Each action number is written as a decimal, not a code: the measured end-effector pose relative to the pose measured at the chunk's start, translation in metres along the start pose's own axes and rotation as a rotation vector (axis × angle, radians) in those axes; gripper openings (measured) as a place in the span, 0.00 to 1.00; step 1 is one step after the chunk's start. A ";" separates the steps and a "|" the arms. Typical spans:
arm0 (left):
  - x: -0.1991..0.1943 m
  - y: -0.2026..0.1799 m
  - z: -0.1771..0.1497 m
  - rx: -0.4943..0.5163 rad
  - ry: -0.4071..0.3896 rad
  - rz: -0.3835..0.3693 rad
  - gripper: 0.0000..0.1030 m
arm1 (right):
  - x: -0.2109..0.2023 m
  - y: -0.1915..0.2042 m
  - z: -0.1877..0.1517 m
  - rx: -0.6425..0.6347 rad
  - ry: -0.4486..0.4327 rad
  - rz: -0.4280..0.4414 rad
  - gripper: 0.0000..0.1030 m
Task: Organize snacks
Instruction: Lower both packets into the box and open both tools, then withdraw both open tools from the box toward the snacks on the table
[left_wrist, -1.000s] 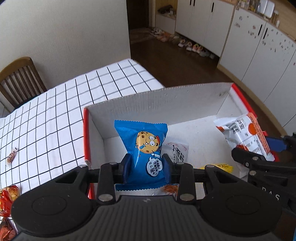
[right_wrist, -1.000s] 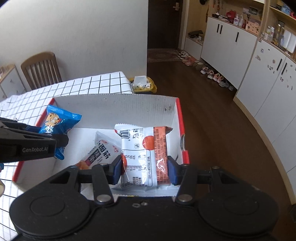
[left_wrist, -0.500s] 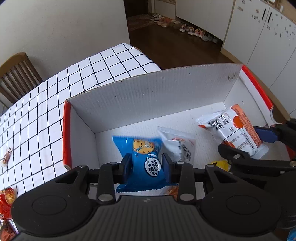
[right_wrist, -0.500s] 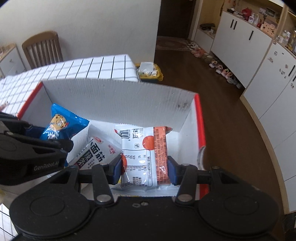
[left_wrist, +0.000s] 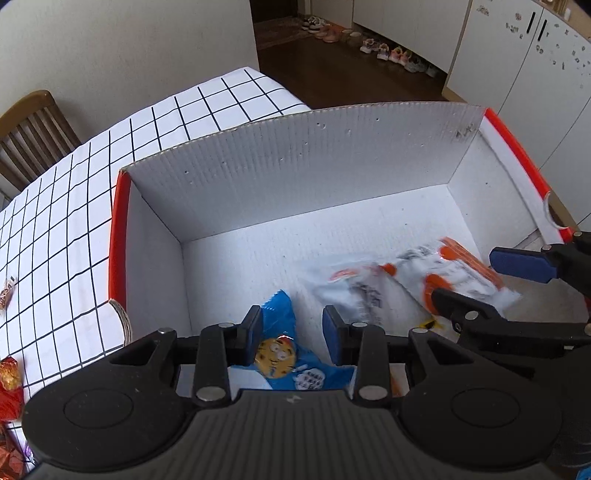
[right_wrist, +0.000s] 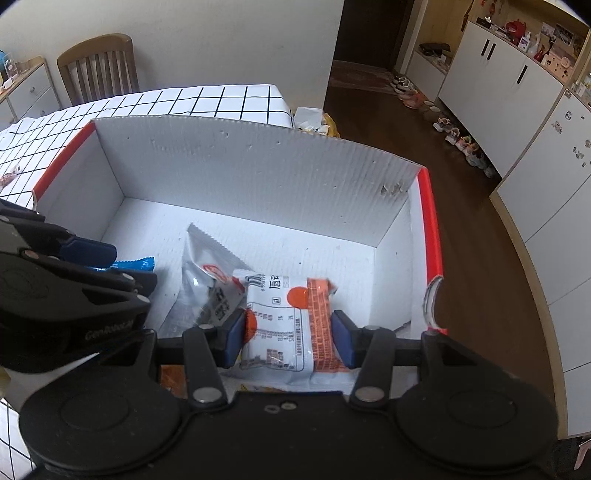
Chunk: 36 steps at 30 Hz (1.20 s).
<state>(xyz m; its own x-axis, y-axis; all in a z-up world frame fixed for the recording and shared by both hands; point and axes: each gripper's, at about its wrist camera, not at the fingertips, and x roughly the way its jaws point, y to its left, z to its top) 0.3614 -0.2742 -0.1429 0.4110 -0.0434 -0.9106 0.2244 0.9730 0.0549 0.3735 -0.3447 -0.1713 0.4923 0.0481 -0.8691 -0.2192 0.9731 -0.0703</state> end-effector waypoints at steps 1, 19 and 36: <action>-0.002 -0.001 -0.001 -0.001 -0.002 0.000 0.33 | -0.002 -0.001 -0.001 0.004 0.000 0.005 0.48; -0.069 0.013 -0.026 0.008 -0.135 -0.028 0.42 | -0.067 -0.006 -0.011 0.073 -0.119 0.055 0.59; -0.139 0.049 -0.058 -0.006 -0.284 -0.051 0.42 | -0.126 0.019 -0.020 0.122 -0.223 0.103 0.61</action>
<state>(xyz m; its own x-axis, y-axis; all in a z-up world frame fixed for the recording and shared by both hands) 0.2644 -0.2075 -0.0372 0.6301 -0.1536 -0.7611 0.2466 0.9691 0.0086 0.2905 -0.3372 -0.0731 0.6490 0.1833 -0.7384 -0.1813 0.9798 0.0838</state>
